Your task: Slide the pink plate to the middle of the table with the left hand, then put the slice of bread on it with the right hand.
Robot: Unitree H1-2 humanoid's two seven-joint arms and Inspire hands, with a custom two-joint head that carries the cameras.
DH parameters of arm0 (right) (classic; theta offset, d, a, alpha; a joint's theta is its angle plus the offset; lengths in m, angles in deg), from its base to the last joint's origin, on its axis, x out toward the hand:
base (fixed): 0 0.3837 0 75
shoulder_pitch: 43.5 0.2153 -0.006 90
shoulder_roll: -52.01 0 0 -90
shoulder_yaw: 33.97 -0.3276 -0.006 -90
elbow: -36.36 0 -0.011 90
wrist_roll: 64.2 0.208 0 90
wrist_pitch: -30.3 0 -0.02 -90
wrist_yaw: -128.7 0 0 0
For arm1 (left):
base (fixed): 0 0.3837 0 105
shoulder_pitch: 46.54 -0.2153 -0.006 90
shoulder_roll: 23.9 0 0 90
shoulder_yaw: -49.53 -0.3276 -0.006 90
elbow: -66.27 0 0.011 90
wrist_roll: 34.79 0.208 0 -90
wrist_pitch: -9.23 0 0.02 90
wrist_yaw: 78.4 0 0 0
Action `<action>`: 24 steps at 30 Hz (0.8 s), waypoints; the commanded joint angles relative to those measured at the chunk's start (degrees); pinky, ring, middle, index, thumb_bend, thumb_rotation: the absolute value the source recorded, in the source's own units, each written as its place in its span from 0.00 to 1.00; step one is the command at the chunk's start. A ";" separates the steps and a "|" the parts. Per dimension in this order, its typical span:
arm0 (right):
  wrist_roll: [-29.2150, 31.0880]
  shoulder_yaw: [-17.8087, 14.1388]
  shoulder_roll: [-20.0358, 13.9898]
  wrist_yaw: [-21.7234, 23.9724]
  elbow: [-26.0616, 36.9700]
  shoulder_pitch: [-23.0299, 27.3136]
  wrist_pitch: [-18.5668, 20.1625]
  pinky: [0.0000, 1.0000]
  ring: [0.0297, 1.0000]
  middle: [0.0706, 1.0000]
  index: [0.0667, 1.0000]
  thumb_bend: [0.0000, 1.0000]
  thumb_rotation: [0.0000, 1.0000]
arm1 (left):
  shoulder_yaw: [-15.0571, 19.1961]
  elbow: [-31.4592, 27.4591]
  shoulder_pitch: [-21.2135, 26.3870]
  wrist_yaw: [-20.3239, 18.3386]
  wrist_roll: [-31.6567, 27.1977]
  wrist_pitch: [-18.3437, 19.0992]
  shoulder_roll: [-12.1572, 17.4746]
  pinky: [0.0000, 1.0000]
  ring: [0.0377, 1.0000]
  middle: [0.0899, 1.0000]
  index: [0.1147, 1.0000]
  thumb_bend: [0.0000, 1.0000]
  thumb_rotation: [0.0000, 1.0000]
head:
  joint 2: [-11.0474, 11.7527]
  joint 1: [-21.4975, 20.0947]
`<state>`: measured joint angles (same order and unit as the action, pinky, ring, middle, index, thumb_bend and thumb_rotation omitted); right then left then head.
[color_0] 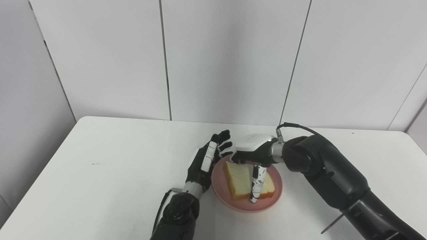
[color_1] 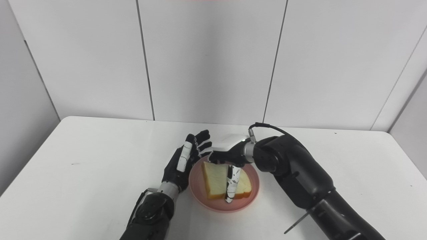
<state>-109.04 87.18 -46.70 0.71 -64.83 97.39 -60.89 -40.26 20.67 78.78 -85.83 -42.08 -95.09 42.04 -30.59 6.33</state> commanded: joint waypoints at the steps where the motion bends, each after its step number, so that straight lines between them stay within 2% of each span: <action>1: 0.88 -1.61 -1.01 0.69 2.72 2.72 2.05 0.63 0.73 0.76 0.69 1.00 0.38 | 0.06 1.34 -1.93 -0.16 0.14 0.76 0.67 0.76 0.85 0.87 0.77 0.95 0.90 | -0.08 0.00; 4: 1.34 -2.08 -1.52 2.04 4.42 3.09 2.52 0.67 0.75 0.76 0.69 1.00 0.39 | -0.01 1.14 -1.96 -0.10 0.27 0.89 0.71 0.76 0.85 0.87 0.77 0.94 0.90 | -0.12 -0.20; 6: 1.80 -2.49 -1.80 2.62 5.26 3.32 2.70 0.62 0.73 0.77 0.70 1.00 0.40 | -0.01 1.31 -1.85 -0.16 0.26 0.88 0.77 0.75 0.85 0.87 0.76 0.94 0.90 | -0.12 -0.39; 9: 1.58 -2.86 -2.09 3.10 6.39 3.61 3.24 0.64 0.76 0.79 0.70 1.00 0.40 | 0.00 1.58 -1.70 -0.32 0.21 0.86 0.91 0.75 0.85 0.87 0.76 0.95 0.90 | -0.05 -0.62; 10: 1.37 -3.06 -2.26 3.26 6.96 3.68 3.51 0.62 0.75 0.77 0.70 1.00 0.40 | -0.02 1.61 -1.67 -0.32 0.23 0.85 0.91 0.75 0.85 0.87 0.76 0.94 0.90 | -0.05 -0.62; 14: 0.72 -3.69 -2.97 4.06 9.01 4.06 4.60 0.70 0.79 0.79 0.70 1.00 0.39 | -0.03 1.73 -1.56 -0.27 0.28 0.93 0.92 0.75 0.85 0.87 0.76 0.95 0.90 | 0.07 -0.68; 24: 1.63 -5.81 -4.38 3.75 10.42 3.82 4.74 0.70 0.79 0.81 0.69 1.00 0.36 | -0.11 1.73 -1.50 -0.43 0.36 0.85 1.02 0.76 0.85 0.87 0.76 0.95 0.89 | 0.15 -0.73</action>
<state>-107.68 82.79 -49.86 4.96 -55.39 98.04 -57.50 -40.27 20.95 78.91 -85.98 -42.09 -95.06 42.15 -30.41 5.54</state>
